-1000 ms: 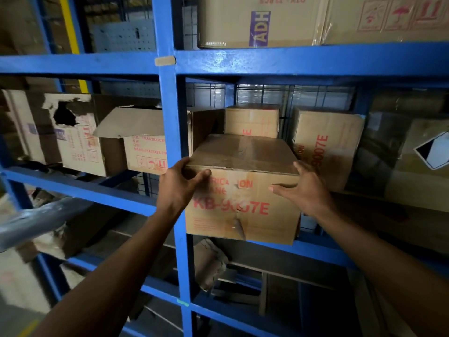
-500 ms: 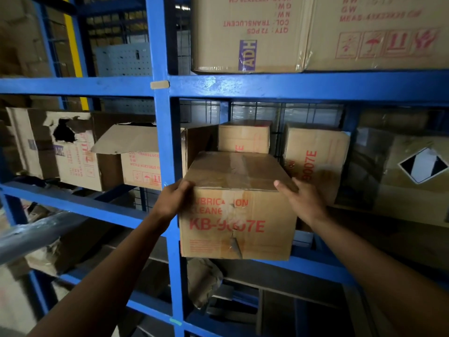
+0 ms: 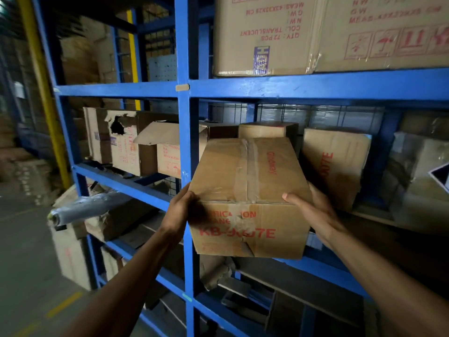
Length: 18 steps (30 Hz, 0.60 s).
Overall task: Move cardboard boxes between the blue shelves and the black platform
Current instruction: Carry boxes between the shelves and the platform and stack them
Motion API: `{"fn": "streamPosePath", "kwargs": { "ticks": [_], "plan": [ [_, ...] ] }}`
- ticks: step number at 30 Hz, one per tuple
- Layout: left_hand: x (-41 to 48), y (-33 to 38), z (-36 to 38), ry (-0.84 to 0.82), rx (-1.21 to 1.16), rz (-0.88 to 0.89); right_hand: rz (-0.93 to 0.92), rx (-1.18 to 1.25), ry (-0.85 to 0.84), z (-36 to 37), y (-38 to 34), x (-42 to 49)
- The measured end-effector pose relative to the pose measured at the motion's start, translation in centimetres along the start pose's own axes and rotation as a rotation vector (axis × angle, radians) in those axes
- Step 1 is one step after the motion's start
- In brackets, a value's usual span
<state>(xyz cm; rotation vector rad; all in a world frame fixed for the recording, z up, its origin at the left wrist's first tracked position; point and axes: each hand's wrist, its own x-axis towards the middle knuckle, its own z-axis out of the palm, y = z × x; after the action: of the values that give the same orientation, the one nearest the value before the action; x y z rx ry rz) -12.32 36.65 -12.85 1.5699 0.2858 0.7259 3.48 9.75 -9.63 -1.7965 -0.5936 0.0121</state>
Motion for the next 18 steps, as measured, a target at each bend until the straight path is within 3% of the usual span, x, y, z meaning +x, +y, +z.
{"fn": "streamPosePath", "kwargs": {
  "ticks": [11,18],
  "plan": [
    [-15.6,3.3,9.7,0.267,0.033,0.139,-0.183,0.110,-0.247,-10.2,3.6,-5.3],
    [-26.0,8.5,10.3,0.509,0.133,0.176,-0.285,0.262,-0.463,-9.5,1.5,-8.9]
  ]
}}
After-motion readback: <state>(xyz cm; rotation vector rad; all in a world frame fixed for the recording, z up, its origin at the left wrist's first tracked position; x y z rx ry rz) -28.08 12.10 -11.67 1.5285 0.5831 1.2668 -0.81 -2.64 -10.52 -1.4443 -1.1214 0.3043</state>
